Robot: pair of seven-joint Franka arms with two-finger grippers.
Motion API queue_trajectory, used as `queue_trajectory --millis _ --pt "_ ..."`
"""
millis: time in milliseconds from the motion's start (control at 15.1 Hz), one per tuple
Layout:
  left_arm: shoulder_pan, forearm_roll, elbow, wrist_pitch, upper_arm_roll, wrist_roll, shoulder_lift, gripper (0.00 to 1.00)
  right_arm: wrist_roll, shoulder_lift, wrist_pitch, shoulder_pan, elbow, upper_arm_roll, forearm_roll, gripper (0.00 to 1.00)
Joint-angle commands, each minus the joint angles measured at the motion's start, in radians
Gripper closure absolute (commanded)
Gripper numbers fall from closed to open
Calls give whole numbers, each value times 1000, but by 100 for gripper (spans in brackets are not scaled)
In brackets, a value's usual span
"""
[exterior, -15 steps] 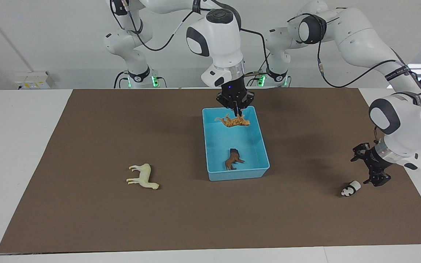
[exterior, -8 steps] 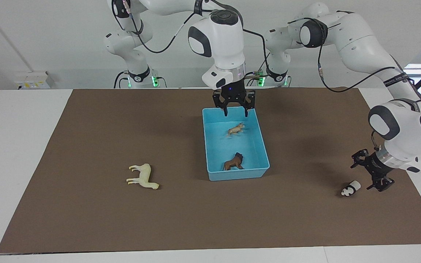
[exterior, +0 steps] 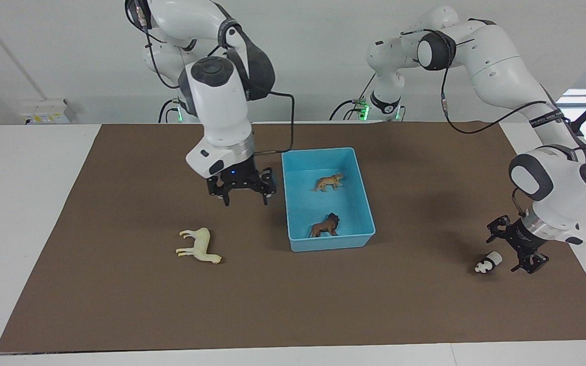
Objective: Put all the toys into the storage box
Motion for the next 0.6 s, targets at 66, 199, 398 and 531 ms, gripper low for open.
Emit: queue_trajectory --millis 66,199,398,531 --pt "-8 -14 -92 97 7 -12 -11 0 -177 -50 157 -122 -212 12 -1 0" --pt "-16 -12 -107 107 7 -10 -11 0 -204 -40 162 -124 -233 12 -14 0" --pt "-14 -14 -110 113 5 -10 -11 0 -224 0 170 -132 -226 12 -15 0" --pt "-11 -12 -110 112 5 -4 -11 59 -240 29 196 -133 -228 12 -15 0"
